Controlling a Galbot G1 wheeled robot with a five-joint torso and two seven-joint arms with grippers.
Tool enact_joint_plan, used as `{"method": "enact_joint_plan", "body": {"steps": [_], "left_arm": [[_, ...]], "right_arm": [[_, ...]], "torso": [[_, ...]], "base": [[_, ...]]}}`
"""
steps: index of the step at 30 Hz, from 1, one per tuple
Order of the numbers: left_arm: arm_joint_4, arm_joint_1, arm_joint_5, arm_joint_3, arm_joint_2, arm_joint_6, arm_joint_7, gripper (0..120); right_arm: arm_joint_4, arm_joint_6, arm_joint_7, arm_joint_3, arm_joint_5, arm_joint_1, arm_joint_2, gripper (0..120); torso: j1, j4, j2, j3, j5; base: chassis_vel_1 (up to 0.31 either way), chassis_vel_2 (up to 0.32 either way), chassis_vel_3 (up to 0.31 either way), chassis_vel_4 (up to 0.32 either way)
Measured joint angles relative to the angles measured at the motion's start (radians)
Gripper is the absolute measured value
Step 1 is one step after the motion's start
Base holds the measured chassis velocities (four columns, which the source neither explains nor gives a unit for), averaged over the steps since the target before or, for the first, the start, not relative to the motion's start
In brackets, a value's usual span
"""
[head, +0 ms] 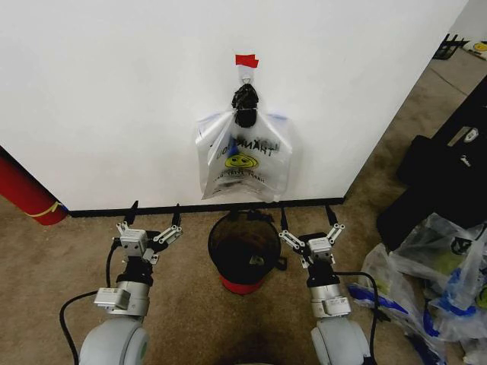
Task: Pick up the garbage bag from the wall and place it over the trash bin.
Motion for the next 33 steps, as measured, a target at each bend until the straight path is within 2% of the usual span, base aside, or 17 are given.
{"method": "enact_joint_plan", "body": {"steps": [5,10,15,18,22,29,33], "left_arm": [[0.003,0.002,0.006,0.003,0.001,0.0,0.0,100],[0.013,0.009,0.023,0.013,-0.001,0.0,0.001,100],[0.019,0.009,0.04,0.022,-0.009,0.0,0.001,100],[0.021,0.009,0.05,0.028,-0.014,0.0,0.002,100],[0.024,0.014,0.069,0.035,-0.022,-0.001,0.002,100],[0.028,0.018,0.081,0.033,-0.025,-0.002,0.003,100],[0.038,0.018,0.089,0.033,-0.031,-0.003,0.002,100]], "right_arm": [[-0.021,-0.027,-0.001,-0.022,0.09,0.051,-0.023,100],[-0.065,-0.028,0.006,-0.04,0.205,0.159,-0.03,100],[-0.067,-0.098,0.005,-0.098,0.346,0.259,-0.03,100],[-0.095,-0.103,-0.017,-0.12,0.406,0.319,-0.03,100],[-0.191,-0.08,-0.039,-0.165,0.528,0.433,-0.004,100],[-0.318,-0.053,-0.058,-0.201,0.657,0.558,0.047,100],[-0.417,-0.04,-0.09,-0.23,0.798,0.655,0.072,100]], "torso": [[0.0,0.0001,0.0,0.0,0.0],[0.0,0.0001,0.0,0.0,-0.0001],[0.0,0.0001,0.0,0.0,-0.0002],[0.0,0.0,0.0,0.0,-0.0001],[0.0,0.0002,0.0,0.0,0.0],[0.0,0.0002,0.0,0.0,0.0],[0.0,0.0003,0.0,0.0,-0.0002]], "base": [[0.0,0.0,0.0,0.0],[0.0,0.0,0.0,0.0],[0.0,0.0,0.0,0.0],[0.0,0.0,0.0,0.0],[0.0,0.0,0.0,0.0],[0.0,0.0,0.0,0.0],[0.0,0.0,0.0,0.0]]}}
